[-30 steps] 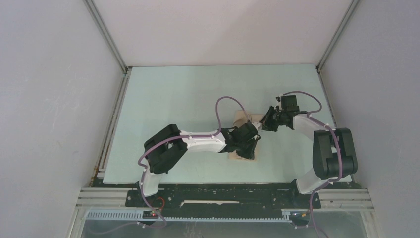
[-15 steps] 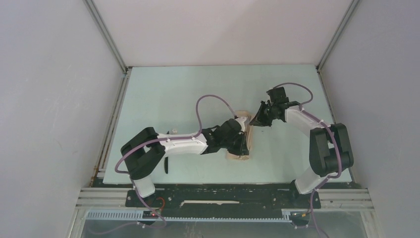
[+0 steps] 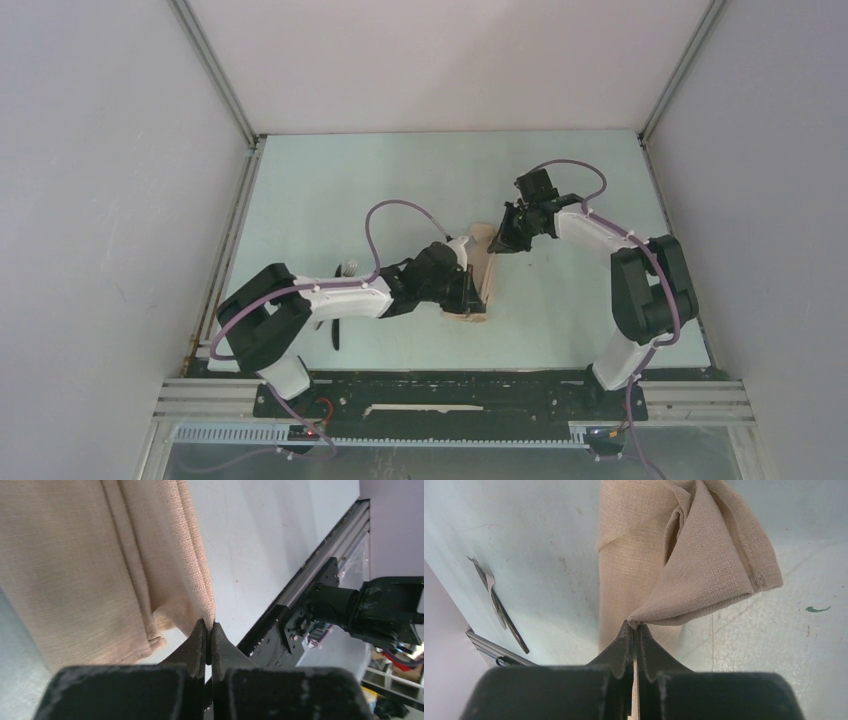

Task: Fold the napkin into a case and place the utensils inside
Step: Fold the 2/3-rectangle-folded napkin at the center of the board.

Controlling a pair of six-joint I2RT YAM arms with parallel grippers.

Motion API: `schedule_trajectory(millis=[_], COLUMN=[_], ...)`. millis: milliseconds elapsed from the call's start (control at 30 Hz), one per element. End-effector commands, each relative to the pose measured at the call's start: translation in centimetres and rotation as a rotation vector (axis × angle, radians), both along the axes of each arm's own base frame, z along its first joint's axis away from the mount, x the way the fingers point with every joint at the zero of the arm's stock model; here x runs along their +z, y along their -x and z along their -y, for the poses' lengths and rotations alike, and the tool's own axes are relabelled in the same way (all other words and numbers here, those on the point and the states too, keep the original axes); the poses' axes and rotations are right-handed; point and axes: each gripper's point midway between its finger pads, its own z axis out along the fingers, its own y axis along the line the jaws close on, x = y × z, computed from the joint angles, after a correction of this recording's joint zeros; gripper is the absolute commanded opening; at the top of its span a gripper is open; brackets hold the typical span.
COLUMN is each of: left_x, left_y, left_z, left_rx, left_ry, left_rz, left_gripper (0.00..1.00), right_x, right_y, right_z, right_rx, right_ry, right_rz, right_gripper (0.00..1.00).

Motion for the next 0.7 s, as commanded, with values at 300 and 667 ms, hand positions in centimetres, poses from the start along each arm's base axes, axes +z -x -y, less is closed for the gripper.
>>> schedule_trajectory(millis=[300, 667], left_x=[2.2, 3.2], left_y=[3.2, 0.0], left_z=[3.2, -0.5], left_rx=[-0.150, -0.019], left_ry=[0.109, 0.030], left_rz=[-0.061, 0.071], left_gripper=[0.47, 0.36], right_x=[0.7, 0.6], right_y=[-2.4, -2.0], right_z=[1.4, 1.0], right_rx=[-0.044, -0.040], right_ry=[-0.034, -0.060], right_rz=[0.049, 0.043], right_gripper=[0.00, 0.00])
